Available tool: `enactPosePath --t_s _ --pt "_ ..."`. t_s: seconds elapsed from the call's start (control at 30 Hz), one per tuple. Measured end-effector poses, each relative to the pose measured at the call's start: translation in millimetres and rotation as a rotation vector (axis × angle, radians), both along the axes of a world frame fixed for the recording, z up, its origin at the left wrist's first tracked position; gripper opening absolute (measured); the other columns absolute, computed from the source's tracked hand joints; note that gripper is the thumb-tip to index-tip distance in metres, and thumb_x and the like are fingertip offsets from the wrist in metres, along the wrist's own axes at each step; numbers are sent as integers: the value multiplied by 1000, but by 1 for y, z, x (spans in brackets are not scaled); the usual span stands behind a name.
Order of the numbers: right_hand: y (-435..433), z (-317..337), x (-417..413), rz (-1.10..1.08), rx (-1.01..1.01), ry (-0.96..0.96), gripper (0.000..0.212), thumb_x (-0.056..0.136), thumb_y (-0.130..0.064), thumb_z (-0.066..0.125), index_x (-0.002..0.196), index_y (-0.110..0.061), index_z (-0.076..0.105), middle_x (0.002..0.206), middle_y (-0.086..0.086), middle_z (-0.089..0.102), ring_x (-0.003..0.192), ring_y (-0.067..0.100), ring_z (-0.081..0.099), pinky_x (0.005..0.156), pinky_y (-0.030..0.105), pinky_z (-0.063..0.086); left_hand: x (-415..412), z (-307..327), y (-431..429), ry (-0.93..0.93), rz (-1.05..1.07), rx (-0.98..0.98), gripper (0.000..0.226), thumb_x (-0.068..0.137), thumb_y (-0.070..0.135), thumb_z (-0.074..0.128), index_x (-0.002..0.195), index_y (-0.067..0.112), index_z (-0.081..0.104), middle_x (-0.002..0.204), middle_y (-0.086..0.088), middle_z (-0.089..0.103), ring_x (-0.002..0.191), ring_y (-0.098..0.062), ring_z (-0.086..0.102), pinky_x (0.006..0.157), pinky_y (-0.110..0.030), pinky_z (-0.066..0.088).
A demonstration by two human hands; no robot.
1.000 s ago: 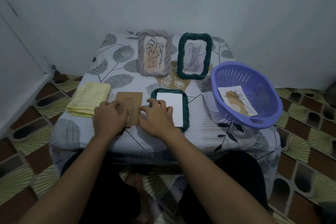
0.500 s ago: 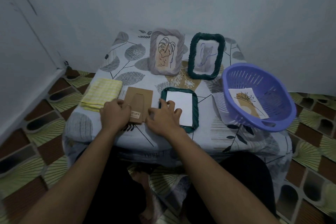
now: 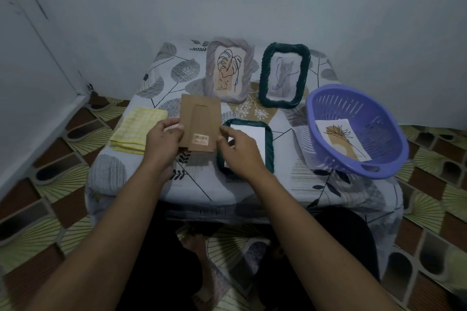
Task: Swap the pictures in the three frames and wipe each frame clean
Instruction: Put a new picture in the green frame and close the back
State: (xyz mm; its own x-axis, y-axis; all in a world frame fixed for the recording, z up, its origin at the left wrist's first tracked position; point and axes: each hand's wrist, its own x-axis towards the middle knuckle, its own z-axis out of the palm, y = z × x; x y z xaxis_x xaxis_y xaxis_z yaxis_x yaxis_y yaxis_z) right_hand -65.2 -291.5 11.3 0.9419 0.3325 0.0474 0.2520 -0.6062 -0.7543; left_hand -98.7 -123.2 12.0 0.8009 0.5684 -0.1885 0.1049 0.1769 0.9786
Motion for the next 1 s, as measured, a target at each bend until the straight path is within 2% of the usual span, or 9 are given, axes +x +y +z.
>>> enactPosePath --t_s 0.1,0.17,0.23,0.37,0.5,0.6,0.7,0.8,1.0 --pt "-16 8 5 -165 274 99 29 97 -27 58 124 -21 66 108 -4 71 86 10 67 87 34 55 3 1 -15 -13 -53 -54 19 97 6 58 114 12 60 90 -6 71 68 -10 67 56 -25 55" --pt "-28 8 9 -236 342 109 21 95 -25 63 115 -23 68 91 -7 71 80 7 68 83 33 56 6 1 -27 -22 -99 -79 18 97 4 58 114 10 59 87 -6 72 67 -9 69 55 -25 56" --pt "-39 4 14 -279 375 123 14 93 -24 67 106 -24 69 84 -5 73 80 10 71 82 34 58 9 -2 -38 -23 -136 -52 16 96 2 59 110 10 59 84 -3 71 67 -9 69 57 -24 56" --pt "-59 -3 20 -359 418 156 9 89 -19 72 97 -23 74 83 -1 76 78 14 73 79 34 60 19 -10 -52 7 -170 115 15 88 7 72 99 13 64 88 -5 67 85 -21 66 72 -32 56" --pt "-77 -8 23 -414 436 216 19 87 -12 75 106 -10 76 85 -2 75 76 8 71 78 27 60 23 -12 -65 51 -194 283 17 83 15 79 97 13 68 84 -2 70 82 -17 68 74 -25 56" --pt "-87 -16 25 -468 416 244 18 81 -13 82 98 -11 77 87 3 77 84 16 74 85 36 61 26 -19 -72 104 -226 438 15 80 26 81 84 27 66 79 6 72 81 -15 70 82 -37 58" --pt "-92 -22 23 -477 402 282 20 78 -11 84 97 -6 76 84 6 76 77 18 74 82 34 61 27 -28 -73 162 -232 568 17 78 40 80 74 37 63 73 16 70 81 -10 69 90 -46 54" --pt "-95 -25 21 -452 343 269 16 79 -12 84 93 -9 77 80 4 76 69 14 70 81 29 59 26 -34 -73 171 -231 638 13 76 47 76 79 38 66 72 20 69 83 -10 68 93 -51 50" --pt "-92 -29 22 -408 199 208 24 80 -21 83 102 -12 78 90 -1 75 86 10 69 86 24 53 26 -41 -71 177 -229 674 19 75 52 73 83 37 66 74 18 69 83 -12 68 94 -50 49"
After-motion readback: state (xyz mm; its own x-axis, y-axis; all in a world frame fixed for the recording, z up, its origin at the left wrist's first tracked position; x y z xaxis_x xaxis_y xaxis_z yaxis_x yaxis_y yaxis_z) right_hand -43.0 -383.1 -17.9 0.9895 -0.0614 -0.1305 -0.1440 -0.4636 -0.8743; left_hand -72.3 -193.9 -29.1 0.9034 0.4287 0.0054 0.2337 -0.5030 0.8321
